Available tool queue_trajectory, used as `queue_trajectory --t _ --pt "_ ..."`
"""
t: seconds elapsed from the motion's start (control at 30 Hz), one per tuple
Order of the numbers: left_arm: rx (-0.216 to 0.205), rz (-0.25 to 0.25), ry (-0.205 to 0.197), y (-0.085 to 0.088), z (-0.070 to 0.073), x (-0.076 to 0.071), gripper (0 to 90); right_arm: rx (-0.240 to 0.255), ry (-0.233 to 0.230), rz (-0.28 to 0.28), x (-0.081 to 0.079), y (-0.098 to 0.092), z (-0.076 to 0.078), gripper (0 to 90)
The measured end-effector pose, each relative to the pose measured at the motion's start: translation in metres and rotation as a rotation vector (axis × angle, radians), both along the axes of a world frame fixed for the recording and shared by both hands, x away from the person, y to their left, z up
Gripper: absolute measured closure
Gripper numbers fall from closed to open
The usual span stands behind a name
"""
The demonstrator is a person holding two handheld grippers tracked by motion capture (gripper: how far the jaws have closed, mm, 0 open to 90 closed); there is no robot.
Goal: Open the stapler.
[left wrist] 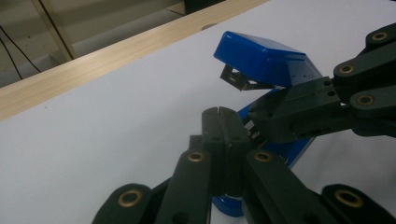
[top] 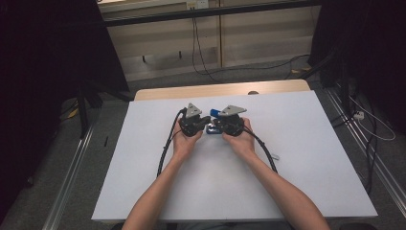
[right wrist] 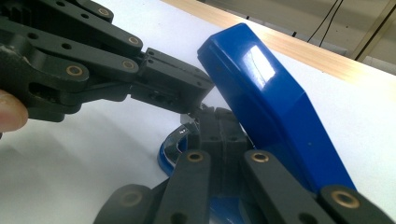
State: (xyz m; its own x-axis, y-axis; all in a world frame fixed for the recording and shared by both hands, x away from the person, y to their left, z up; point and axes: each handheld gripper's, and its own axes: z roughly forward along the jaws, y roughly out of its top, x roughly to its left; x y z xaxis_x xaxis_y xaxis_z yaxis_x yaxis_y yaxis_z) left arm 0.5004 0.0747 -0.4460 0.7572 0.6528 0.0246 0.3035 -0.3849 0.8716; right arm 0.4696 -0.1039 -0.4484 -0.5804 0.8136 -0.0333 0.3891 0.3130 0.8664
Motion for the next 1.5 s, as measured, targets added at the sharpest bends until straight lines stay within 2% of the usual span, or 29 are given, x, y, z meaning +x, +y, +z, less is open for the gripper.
queue_trajectory --t 0.4,0.63,0.73,0.8,1.13,1.5 --pt "-0.006 -0.008 0.007 -0.003 -0.004 0.002 90.0 0.004 0.003 -0.004 0.000 -0.003 0.001 90.0" --pt "0.019 0.004 0.011 -0.004 -0.007 0.001 90.0 0.021 0.010 -0.011 0.000 -0.001 0.000 90.0" --pt "0.012 0.004 0.014 -0.004 -0.009 0.002 90.0 0.009 0.001 -0.009 -0.001 0.001 -0.001 90.0" --pt "0.022 0.003 0.008 -0.004 -0.008 0.002 90.0 0.011 0.003 -0.011 0.000 0.001 0.000 90.0" --pt "-0.007 0.000 0.003 -0.002 -0.011 0.001 90.0 0.030 -0.022 -0.032 -0.002 0.004 0.001 90.0" --pt "-0.011 0.008 0.004 -0.003 -0.011 0.001 90.0 0.040 -0.033 -0.053 -0.003 0.003 0.004 90.0"
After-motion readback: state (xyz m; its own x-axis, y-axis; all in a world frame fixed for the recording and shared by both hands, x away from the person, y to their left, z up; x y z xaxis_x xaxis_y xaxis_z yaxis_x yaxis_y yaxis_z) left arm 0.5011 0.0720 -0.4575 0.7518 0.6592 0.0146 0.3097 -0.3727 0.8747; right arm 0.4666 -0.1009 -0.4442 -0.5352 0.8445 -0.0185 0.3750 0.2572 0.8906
